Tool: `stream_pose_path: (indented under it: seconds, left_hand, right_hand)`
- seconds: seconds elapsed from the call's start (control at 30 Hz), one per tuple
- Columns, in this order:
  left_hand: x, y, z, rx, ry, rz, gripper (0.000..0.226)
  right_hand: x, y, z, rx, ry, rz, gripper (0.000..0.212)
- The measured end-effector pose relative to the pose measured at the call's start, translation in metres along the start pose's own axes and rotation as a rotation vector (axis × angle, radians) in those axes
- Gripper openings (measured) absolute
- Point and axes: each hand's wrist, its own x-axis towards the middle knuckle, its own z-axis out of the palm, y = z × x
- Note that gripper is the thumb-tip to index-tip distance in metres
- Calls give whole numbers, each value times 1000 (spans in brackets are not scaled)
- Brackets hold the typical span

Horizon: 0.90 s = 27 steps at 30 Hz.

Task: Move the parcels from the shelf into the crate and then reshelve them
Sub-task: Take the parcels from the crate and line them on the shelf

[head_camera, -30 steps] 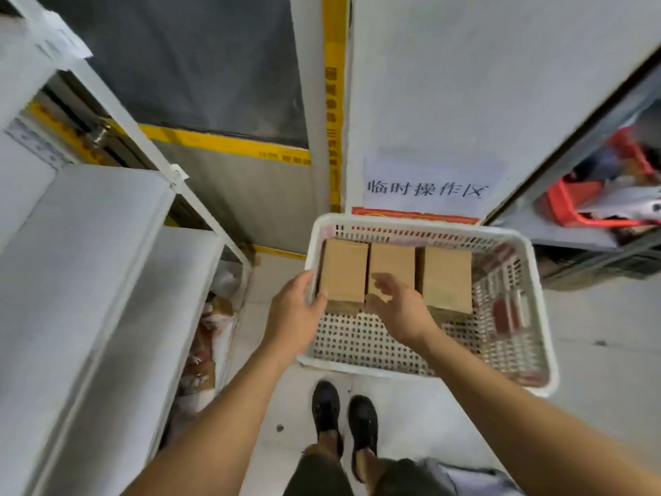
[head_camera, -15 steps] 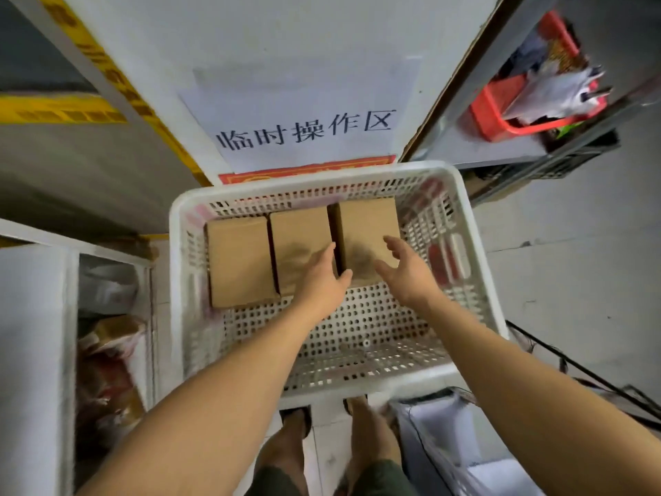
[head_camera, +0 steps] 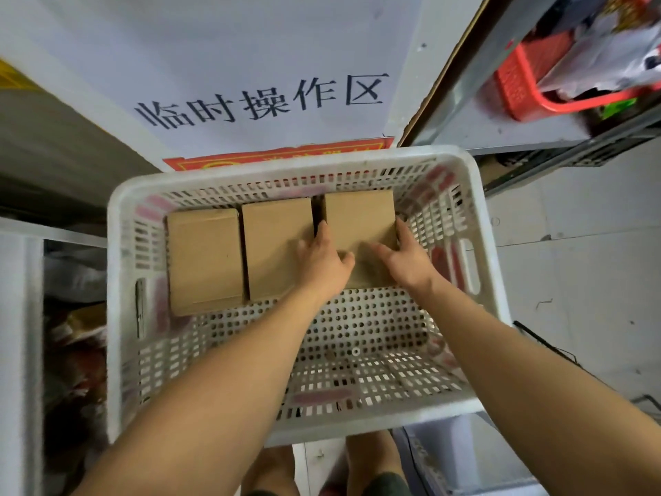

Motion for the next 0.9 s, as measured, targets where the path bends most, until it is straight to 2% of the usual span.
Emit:
stream_pose_path:
  seconds: [0.1,0.27,0.43,0.53,0.6,0.63,0.73,0.77,0.83,0.9]
  left_hand:
    - [-11,3,-8,-143,-7,-33,87]
    - [-64,16,-40,-320,20,54,79]
    - [-138,-1,-99,-440,80,132,73]
    - [-171,-22,-153,-633,126,125,63]
    - [-192,-36,-198,-795,138,63,52]
    - [-201,-44,-221,-848,147,35,49]
    - [-248,-63,-292,-997,173,-47,42]
    - [-266,-71,-313,-1024,181,-62,43]
    - [-306,-84,-349,-1101,243,-72,43]
    - [-345,-102,-374,-1204,337,-52,41]
  right_hand:
    - [-16,-7,3,132,-37,5,82]
    - [-74,-34,-9,251,14,-89,77]
    - [-145,-77,-7,278,-55,-164,75]
    - [-188,-118,8,274,-93,-248,60]
    - [-215,-145,19,216,-174,-342,57]
    - [-227,-159,25,166,-235,-397,62]
    - [-266,-202,45,-74,-387,-564,96]
    - [-277,-217,54,-161,-411,-620,100]
    - [-297,-246,78,-305,-421,-749,96]
    - [-316,-271,102,-341,-439,-851,84]
